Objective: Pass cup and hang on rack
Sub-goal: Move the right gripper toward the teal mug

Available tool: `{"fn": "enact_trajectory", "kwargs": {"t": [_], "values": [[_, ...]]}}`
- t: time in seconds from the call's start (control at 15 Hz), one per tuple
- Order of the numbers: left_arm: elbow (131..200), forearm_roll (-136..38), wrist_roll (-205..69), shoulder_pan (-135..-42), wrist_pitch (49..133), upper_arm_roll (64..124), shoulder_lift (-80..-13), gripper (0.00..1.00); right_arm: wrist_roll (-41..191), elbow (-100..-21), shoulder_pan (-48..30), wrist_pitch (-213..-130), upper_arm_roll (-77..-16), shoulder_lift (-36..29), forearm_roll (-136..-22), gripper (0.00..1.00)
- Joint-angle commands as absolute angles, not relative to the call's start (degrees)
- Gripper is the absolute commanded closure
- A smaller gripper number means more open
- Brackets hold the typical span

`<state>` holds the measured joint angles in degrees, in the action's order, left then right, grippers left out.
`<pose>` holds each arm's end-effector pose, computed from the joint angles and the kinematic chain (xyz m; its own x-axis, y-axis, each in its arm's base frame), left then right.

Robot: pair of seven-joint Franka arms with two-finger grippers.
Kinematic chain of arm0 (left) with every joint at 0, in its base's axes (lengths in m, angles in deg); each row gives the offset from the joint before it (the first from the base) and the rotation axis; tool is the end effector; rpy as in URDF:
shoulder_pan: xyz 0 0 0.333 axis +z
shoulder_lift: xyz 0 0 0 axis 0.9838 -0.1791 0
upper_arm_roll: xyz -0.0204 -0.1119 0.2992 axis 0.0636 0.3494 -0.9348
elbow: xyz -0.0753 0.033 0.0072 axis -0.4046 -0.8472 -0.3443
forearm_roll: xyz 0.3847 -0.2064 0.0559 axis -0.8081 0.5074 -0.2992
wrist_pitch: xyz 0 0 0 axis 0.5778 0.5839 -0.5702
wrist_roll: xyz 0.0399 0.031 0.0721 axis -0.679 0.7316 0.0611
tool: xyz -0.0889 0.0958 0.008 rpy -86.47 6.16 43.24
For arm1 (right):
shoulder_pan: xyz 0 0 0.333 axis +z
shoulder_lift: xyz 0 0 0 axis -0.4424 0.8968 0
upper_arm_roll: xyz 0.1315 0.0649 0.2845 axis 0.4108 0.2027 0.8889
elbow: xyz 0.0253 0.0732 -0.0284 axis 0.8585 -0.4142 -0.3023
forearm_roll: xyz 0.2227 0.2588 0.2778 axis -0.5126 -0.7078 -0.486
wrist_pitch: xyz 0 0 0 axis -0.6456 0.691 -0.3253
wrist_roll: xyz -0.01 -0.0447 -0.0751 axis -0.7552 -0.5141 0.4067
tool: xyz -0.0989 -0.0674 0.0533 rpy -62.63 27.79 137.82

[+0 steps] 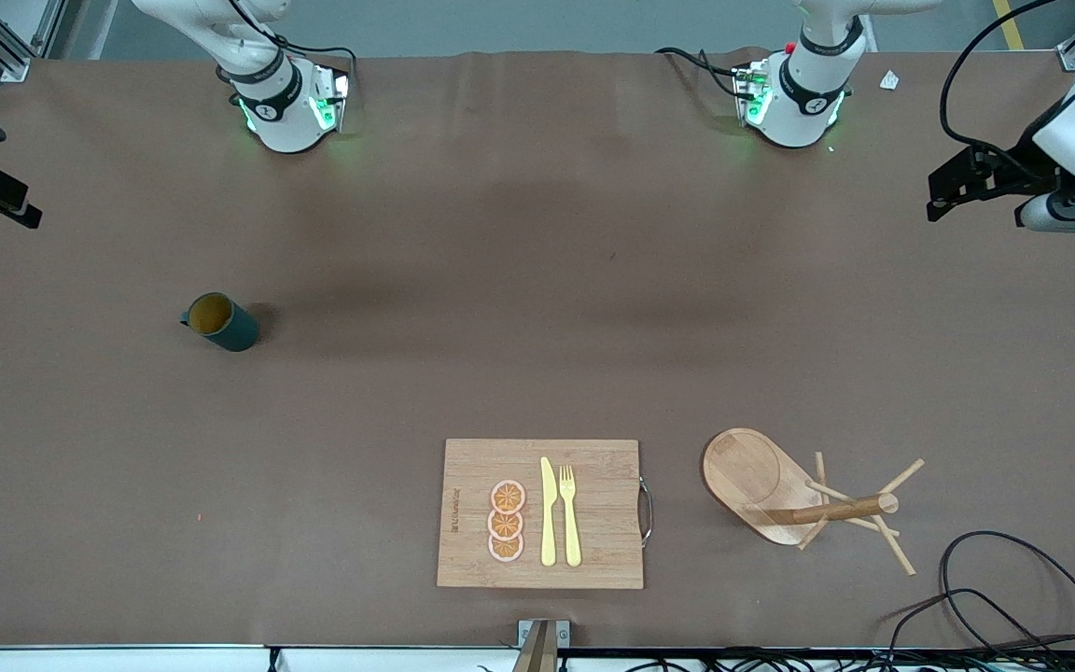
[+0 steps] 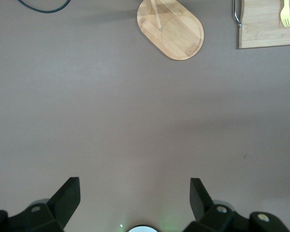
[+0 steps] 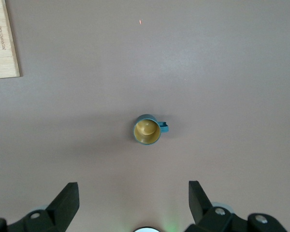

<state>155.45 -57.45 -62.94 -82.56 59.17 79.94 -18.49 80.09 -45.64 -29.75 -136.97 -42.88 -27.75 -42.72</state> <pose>0.5752 -0.0733 0.6263 0.9946 -0.0957 -0.0397 -0.0957 -0.9954 0.0029 0.5790 -0.0499 0.6508 0.9952 -0.0852 -0.0483 -0.0858 -0.9962 -0.0112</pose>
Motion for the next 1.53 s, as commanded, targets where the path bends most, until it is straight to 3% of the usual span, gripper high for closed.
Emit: {"fn": "enact_trajectory", "kwargs": {"t": [0.0,1.06,1.46], "values": [[154.5,-57.3,-62.3,-82.2,59.2,80.3,-18.9,0.0,81.3,-45.9,-30.6,-136.8,-42.4,-28.1,-43.4,0.0],[152.2,-57.4,-63.4,-83.5,59.9,80.4,-22.0,0.0,81.0,-45.8,-30.6,-137.6,-42.4,-27.0,-43.3,0.0],[151.8,-57.4,-63.5,-83.5,60.6,81.9,-21.9,0.0,80.3,-45.8,-31.9,-146.8,-42.4,-21.9,-43.4,0.0]]}}
